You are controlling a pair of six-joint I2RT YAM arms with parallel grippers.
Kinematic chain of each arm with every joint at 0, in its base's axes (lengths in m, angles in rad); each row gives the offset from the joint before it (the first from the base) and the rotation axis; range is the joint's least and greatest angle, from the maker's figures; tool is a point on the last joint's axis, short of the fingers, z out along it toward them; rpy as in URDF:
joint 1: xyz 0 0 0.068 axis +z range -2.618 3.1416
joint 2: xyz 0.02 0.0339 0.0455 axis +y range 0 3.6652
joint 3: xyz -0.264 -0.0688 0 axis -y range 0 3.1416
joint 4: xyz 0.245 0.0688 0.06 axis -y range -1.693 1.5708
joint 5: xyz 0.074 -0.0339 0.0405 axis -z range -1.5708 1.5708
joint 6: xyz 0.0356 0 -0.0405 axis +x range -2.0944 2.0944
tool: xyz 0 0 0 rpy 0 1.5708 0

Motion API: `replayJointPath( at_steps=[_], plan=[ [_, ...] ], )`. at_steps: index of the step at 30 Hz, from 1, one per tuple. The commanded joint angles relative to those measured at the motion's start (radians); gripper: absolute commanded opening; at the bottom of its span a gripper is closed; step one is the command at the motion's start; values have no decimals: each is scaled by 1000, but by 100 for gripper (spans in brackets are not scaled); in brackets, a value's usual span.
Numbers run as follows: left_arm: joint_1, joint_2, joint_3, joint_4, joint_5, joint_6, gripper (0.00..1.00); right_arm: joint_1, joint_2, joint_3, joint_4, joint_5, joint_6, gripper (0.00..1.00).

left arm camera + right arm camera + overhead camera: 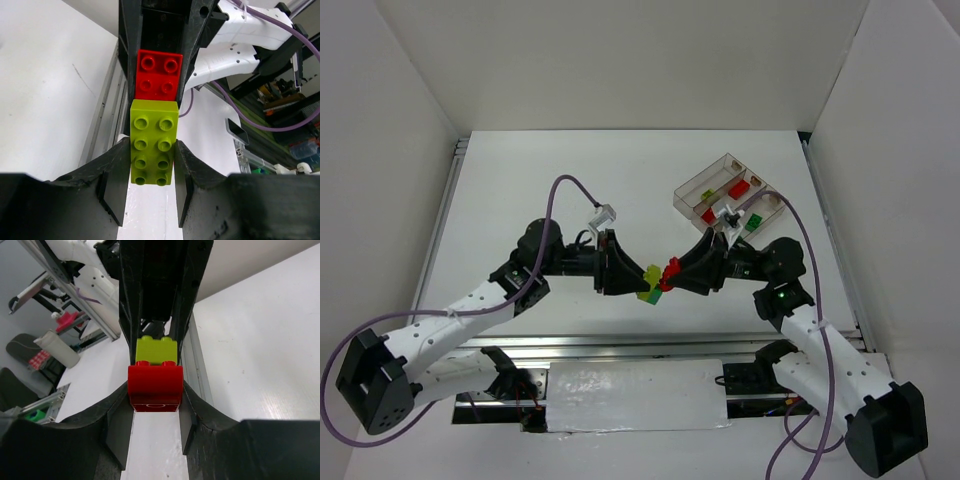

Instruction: Sort the legos into containers by color

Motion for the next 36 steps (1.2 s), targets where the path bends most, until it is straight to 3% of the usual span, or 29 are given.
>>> replayJointPath(
  at_steps=[1, 5, 7, 8, 9, 12, 13, 16, 22, 29, 31, 32, 34, 36],
  plan=[
    [32, -55, -1, 33, 26, 35, 0, -26, -2, 37, -20, -63, -86, 0],
    [49, -89, -1, 2, 11, 54, 0, -35, -8, 54, -137, 13, -171, 0],
    [54, -104, 8, -39, -14, 69, 0, -35, -16, 81, -274, 212, -217, 0],
    [55, -109, 26, -111, -38, 89, 0, -35, -20, 99, -337, 334, -224, 0],
    [55, -115, 40, -164, -105, 104, 0, -36, -13, 145, -461, 629, -212, 0],
    [55, -124, 107, -385, -271, 162, 0, -64, 125, 320, -734, 1131, -123, 0],
    [55, -129, 126, -436, -299, 170, 0, -84, 259, 380, -808, 1180, -103, 0],
    [55, -173, 117, -481, -335, 158, 0, -164, 519, 590, -974, 1312, -89, 0],
    [55, -253, 129, -562, -376, 185, 0, -279, 843, 805, -961, 1300, -101, 1],
    [58, -284, 143, -630, -378, 228, 0, -302, 1078, 1035, -1071, 1305, -115, 7],
    [58, -291, 134, -627, -384, 233, 0, -306, 1083, 1028, -1057, 1288, -113, 17],
    [58, -291, 131, -627, -385, 235, 0, -306, 1083, 1023, -1050, 1277, -115, 38],
    [58, -288, 129, -628, -388, 241, 0, -306, 1080, 1025, -1050, 1271, -113, 69],
    [58, -284, 134, -625, -388, 244, 0, -308, 1074, 1037, -1060, 1265, -116, 80]
  ],
)
